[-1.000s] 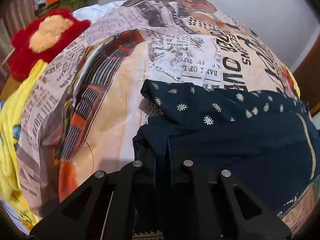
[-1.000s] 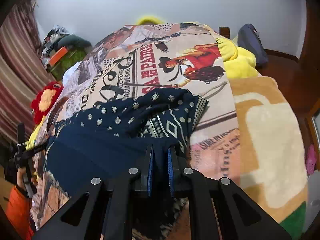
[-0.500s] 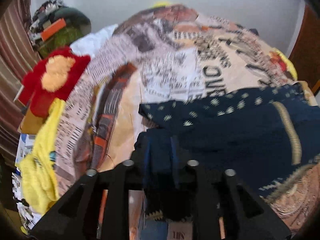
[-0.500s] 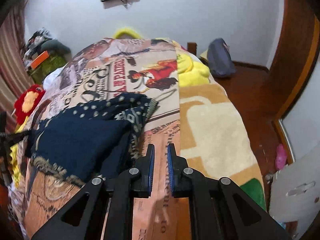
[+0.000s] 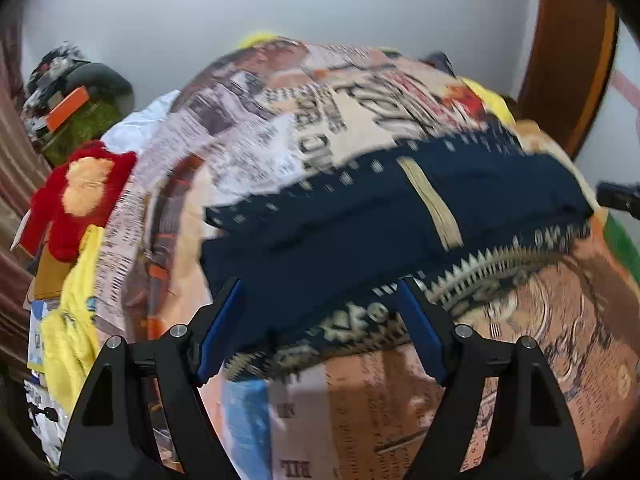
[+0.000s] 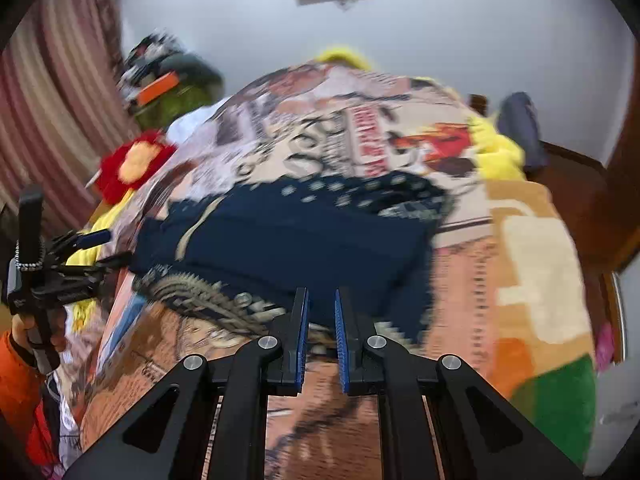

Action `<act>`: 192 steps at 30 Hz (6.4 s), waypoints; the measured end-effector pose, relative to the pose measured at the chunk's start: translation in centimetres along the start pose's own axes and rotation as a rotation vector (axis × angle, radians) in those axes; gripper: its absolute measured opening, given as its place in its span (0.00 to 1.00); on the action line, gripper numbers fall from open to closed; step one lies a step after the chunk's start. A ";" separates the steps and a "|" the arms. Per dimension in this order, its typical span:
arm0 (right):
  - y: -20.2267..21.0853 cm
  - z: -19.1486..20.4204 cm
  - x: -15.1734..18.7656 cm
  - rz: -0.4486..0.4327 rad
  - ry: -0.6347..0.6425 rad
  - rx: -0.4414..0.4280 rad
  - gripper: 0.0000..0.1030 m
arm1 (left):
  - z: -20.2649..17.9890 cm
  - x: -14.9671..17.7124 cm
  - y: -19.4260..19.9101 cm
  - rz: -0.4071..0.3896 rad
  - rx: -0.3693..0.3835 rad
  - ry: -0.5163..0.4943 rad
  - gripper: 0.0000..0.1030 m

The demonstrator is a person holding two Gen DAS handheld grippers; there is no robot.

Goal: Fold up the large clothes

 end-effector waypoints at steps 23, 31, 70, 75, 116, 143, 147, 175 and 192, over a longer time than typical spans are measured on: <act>-8.9 1.5 -3.7 0.092 0.051 -0.065 0.07 | 0.4 -3.4 -6.0 -0.026 -0.058 0.064 0.84; -12.7 -1.3 -8.1 0.098 0.055 0.011 0.07 | 2.9 -8.8 -9.9 -0.025 -0.121 0.040 0.84; -14.5 6.7 -3.1 0.156 0.308 0.083 0.08 | -0.6 -3.1 -9.0 0.135 0.149 0.058 0.85; -14.4 6.2 -2.8 0.136 0.339 0.189 0.08 | -0.6 -2.4 -9.0 0.112 0.082 0.029 0.92; -4.1 -8.4 2.5 0.188 -0.056 0.392 0.09 | 7.0 4.3 -3.3 0.111 -0.130 0.265 0.91; -13.0 7.1 -3.1 0.184 0.089 -0.055 0.09 | 7.6 5.3 -11.9 0.118 0.455 0.950 0.82; -13.1 6.8 -3.3 0.193 0.083 -0.075 0.09 | 9.1 4.2 -13.2 0.095 0.324 0.941 0.50; -15.9 17.6 -0.6 0.245 0.300 -0.134 0.09 | 10.7 -3.0 -0.3 -0.126 0.042 0.661 0.18; -0.5 -0.4 0.3 0.061 -0.171 -0.088 0.09 | -8.5 -13.9 4.6 -0.262 0.159 0.241 0.18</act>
Point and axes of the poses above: each gripper's, at about its wrist camera, not at the fingertips, and y roughly against the way its jaws point, z to its left, x to its underside, the point moved 3 cm from there along -y, roughly the way its jaws point, and after that the axes turned 5 degrees about -x, right-handed, at the moved point
